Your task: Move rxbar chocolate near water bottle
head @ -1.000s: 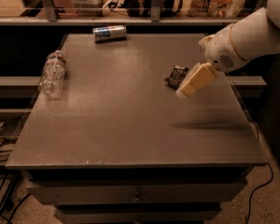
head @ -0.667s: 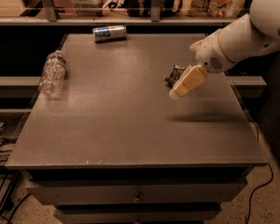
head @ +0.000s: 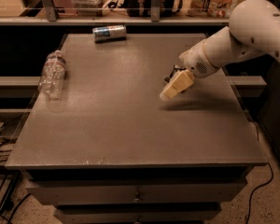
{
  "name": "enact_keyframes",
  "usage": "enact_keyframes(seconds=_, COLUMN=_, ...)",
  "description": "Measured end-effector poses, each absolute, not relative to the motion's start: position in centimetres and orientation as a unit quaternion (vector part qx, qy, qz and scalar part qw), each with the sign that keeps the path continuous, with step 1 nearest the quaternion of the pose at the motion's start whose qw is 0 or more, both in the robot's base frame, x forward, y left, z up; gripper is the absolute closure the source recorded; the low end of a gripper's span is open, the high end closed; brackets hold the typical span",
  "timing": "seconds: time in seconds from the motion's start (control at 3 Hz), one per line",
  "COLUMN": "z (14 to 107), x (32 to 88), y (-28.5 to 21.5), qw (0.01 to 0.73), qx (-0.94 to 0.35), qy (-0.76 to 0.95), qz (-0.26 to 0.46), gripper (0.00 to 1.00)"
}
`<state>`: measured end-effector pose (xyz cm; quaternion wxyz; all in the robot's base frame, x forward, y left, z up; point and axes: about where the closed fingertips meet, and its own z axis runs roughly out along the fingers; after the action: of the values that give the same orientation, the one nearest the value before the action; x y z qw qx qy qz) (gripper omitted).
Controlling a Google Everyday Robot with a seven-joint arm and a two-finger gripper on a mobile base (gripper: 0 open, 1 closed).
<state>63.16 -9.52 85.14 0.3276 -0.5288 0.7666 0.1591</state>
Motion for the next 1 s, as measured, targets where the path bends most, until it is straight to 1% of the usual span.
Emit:
enact_keyframes(seconds=0.33, z=83.4, x=65.0, y=-9.7, qw=0.326, qx=-0.508, qy=0.779, qz=0.171, gripper=0.00)
enact_keyframes(seconds=0.67, z=82.3, x=66.5, y=-10.6, qw=0.324, qx=-0.491, qy=0.791, qz=0.171, gripper=0.18)
enact_keyframes(seconds=1.0, z=82.5, x=66.9, y=-11.6, qw=0.326, qx=-0.487, qy=0.795, qz=0.158, gripper=0.41)
